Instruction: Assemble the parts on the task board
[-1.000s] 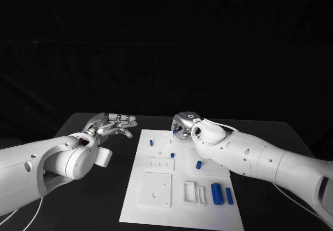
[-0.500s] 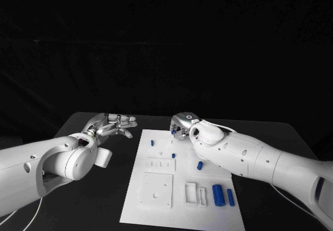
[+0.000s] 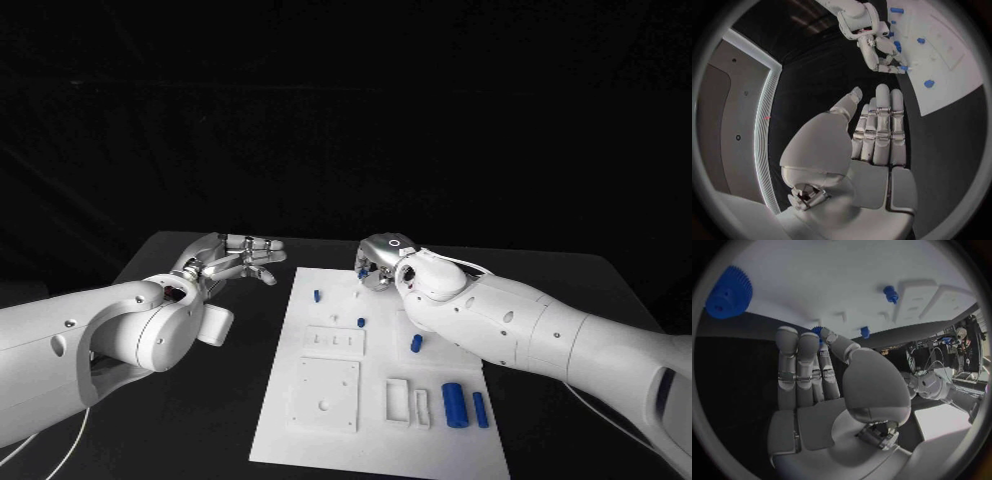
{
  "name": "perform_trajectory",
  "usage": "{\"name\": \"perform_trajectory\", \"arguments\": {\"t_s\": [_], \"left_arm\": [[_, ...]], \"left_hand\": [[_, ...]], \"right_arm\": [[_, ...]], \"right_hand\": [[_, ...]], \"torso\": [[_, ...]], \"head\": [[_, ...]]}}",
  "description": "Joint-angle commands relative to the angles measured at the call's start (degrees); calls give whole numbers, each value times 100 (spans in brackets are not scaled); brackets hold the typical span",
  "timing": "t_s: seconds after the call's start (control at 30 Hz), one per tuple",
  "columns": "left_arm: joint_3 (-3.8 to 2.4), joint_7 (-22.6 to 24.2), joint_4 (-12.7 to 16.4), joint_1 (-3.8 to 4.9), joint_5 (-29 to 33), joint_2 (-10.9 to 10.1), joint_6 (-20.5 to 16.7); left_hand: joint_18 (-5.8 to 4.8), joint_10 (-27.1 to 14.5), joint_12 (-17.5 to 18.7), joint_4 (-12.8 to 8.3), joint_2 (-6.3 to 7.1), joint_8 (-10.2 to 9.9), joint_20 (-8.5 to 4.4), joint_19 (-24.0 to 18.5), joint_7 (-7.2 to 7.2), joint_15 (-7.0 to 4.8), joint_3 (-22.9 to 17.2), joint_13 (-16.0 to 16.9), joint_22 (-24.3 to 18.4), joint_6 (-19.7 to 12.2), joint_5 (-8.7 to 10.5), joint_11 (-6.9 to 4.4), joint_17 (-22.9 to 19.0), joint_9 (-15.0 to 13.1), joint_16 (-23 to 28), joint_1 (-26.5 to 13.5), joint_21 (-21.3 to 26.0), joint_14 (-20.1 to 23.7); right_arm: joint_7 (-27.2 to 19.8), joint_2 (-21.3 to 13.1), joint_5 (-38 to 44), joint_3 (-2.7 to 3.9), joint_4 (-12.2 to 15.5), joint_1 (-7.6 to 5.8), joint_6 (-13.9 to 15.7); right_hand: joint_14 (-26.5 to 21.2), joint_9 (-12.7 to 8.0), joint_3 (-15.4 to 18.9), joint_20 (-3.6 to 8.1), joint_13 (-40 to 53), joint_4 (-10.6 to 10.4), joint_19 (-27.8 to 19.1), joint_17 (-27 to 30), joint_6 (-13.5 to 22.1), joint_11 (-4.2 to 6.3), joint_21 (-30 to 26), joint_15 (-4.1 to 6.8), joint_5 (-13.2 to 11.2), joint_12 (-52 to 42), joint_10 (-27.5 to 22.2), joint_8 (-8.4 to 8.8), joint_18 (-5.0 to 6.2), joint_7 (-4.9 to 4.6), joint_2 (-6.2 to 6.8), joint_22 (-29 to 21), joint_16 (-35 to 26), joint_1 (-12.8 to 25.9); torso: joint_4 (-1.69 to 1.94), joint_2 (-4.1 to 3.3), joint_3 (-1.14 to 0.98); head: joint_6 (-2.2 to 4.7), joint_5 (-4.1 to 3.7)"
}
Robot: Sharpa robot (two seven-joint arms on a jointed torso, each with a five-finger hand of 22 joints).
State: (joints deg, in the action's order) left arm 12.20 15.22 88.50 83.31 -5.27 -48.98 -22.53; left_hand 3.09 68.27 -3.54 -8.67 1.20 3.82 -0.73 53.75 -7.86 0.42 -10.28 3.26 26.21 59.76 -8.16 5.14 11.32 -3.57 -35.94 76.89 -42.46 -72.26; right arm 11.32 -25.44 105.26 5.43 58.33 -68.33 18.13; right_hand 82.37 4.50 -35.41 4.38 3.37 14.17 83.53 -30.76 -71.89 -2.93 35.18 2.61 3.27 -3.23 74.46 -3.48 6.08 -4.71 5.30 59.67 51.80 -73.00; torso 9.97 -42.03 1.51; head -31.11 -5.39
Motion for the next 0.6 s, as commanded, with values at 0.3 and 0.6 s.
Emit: {"name": "perform_trajectory", "arguments": {"t_s": [0.3,0.6], "left_arm": [[-6,12,5,20,-30,13,78],[-6,11,-2,20,-35,23,78]], "left_hand": [[111,-25,17,5,9,-4,19,-7,7,6,29,7,-5,-24,-23,1,-5,-5,-19,-8,-30,41],[111,-25,17,5,9,-4,19,-7,7,6,29,7,-5,-24,-23,1,-5,-5,-19,-8,-30,41]], "right_arm": [[4,19,119,0,-14,3,-208],[2,57,121,-3,-47,5,-222]], "right_hand": [[-15,1,-17,-4,9,25,30,-2,-34,90,-39,42,29,-10,118,-18,115,-15,-42,25,-32,-32],[-13,-3,3,-7,9,39,55,3,-30,88,-132,40,29,-10,112,-18,115,-16,-54,107,-37,-24]], "torso": [[9,-15,11],[11,-22,22]], "head": [[-14,19],[-15,30]]}}
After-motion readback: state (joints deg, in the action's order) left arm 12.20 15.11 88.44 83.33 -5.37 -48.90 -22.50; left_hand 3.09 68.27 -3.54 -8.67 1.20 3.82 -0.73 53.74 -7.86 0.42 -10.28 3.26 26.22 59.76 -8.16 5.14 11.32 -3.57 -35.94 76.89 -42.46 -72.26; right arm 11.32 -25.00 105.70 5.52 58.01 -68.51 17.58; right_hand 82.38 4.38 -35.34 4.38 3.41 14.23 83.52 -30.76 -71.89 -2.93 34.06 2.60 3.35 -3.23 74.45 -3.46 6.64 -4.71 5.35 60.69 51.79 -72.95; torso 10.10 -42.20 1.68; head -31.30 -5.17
